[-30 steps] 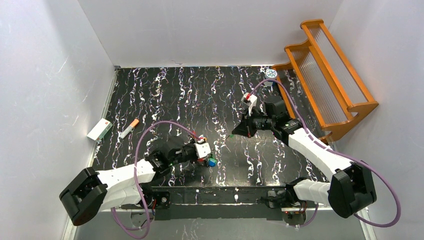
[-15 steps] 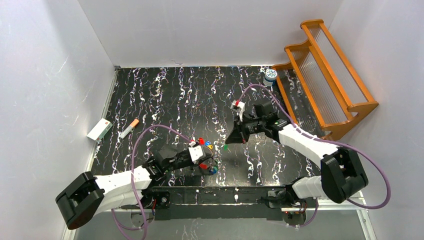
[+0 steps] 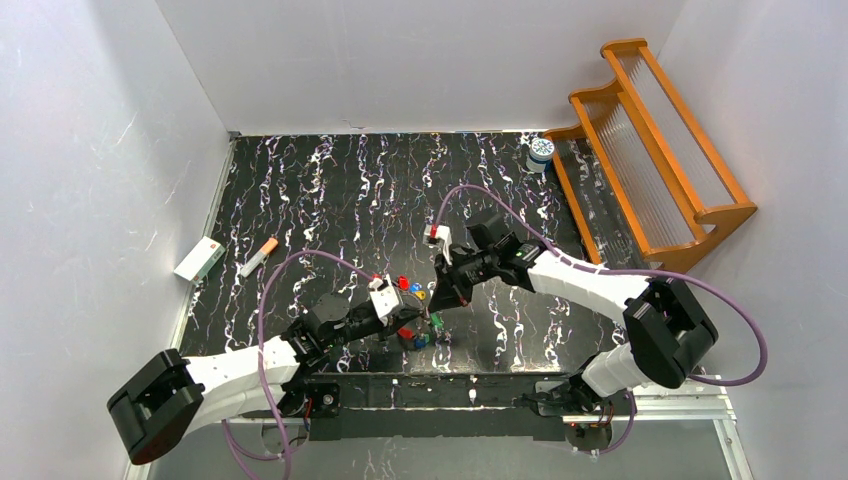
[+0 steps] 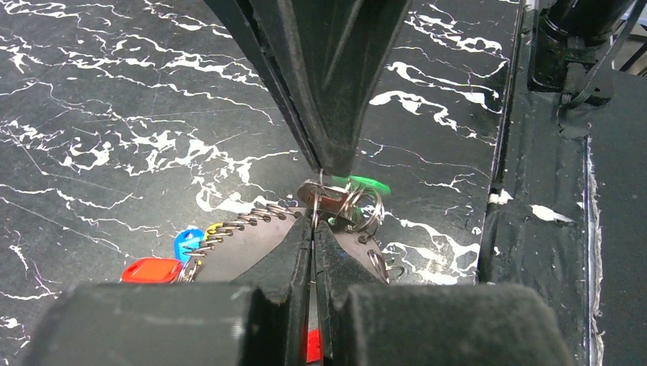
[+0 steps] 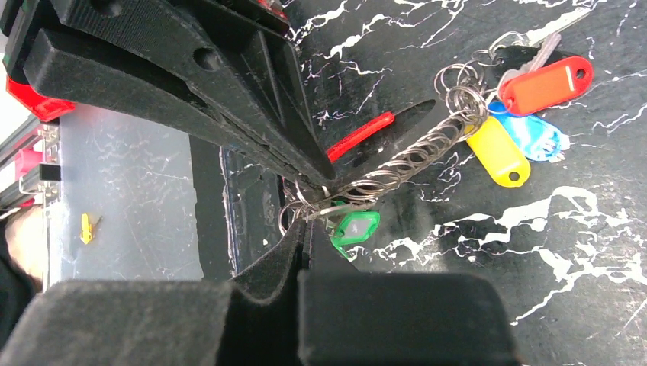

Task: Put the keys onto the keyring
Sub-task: Insert the key onto the keyring.

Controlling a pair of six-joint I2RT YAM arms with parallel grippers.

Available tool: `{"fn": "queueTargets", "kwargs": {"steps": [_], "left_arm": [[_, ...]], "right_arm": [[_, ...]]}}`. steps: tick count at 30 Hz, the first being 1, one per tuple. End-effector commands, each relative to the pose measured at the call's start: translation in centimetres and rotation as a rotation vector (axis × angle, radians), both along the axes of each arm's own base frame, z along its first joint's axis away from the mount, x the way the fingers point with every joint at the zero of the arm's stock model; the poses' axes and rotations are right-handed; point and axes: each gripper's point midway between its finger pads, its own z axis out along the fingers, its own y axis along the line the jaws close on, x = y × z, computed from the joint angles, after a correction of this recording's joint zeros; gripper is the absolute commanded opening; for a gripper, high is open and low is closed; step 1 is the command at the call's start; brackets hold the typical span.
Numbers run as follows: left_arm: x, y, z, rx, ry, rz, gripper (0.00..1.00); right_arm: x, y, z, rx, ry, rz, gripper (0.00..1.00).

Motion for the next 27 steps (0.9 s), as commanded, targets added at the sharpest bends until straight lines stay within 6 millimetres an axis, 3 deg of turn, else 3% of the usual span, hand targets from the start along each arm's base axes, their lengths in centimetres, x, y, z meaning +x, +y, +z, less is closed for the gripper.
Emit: {"fn": "queueTargets", "kwargs": {"steps": [1, 27], "left_arm": [[0.3, -0.4, 1.3, -0.04, -0.019, 0.007, 0.0], [0.3, -0.6, 1.5, -0.047, -0.007, 0.006, 0.0]], "right_arm": [[0.1, 1.3, 1.4, 0.023, -0.056, 0.026, 0.01], [-0.4, 2.4, 2.2, 0.017, -0.15, 0.039, 0.01]]}}
